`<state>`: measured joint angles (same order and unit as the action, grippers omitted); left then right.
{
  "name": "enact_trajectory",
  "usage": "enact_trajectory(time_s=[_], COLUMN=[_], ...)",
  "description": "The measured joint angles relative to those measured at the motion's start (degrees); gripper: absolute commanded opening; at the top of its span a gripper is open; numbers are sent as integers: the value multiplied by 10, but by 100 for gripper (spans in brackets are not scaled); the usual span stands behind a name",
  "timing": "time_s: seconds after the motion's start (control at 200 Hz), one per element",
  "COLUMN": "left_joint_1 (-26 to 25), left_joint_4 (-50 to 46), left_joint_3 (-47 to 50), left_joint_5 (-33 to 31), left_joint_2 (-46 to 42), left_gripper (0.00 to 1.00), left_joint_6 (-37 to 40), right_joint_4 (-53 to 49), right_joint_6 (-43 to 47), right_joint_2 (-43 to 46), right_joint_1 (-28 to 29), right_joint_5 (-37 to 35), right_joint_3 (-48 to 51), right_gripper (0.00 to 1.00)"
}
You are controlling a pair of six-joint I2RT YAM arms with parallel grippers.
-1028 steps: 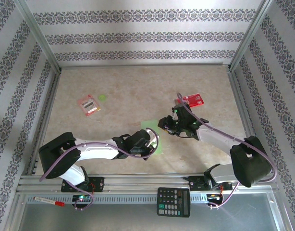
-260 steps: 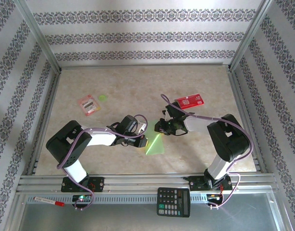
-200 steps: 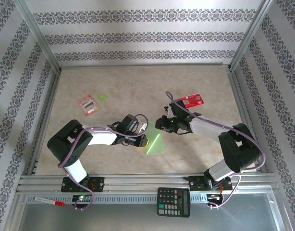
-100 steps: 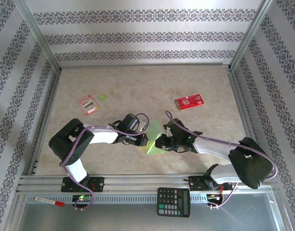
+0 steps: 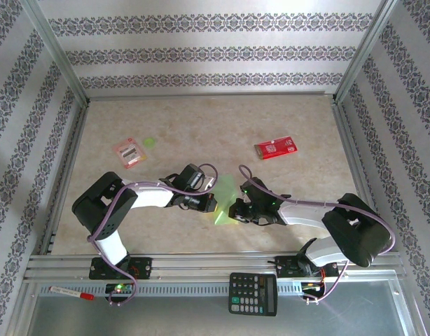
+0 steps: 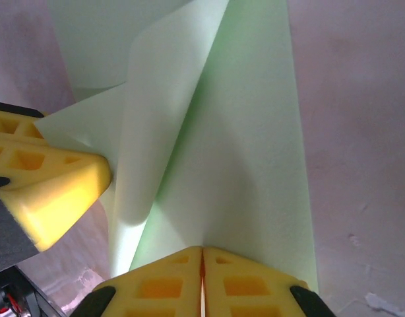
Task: Fold a paper plane with a square sheet of paper (pick it up from the middle)
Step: Fold the triangle at the bottom-center of the table.
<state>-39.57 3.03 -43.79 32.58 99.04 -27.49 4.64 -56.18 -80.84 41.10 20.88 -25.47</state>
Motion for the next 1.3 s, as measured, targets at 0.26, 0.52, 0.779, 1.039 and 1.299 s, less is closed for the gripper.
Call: enact_trajectory(time_s=[0.26, 0.52, 0.779, 1.039, 1.299], left_joint_1=[0, 0, 0, 0, 0], left_joint_4=[-11, -11, -11, -12, -12], left_joint_3=[-8, -8, -8, -9, -9], left_joint_5=[2, 4, 4, 4, 7], left_joint_2=[3, 3, 3, 3, 3], left_gripper=[0, 0, 0, 0, 0], left_joint_6=[0, -3, -4, -4, -4], right_joint_4=[2, 6, 6, 4, 4], right_joint_6=[5, 6, 9, 10, 10], right_joint_2=[-1, -3, -3, -2, -1], right_joint_1=[0, 0, 0, -1, -1], right_joint_5=[0, 0, 0, 0, 0], right_joint_3=[1, 1, 1, 0, 0], right_gripper=[8, 8, 7, 7, 7])
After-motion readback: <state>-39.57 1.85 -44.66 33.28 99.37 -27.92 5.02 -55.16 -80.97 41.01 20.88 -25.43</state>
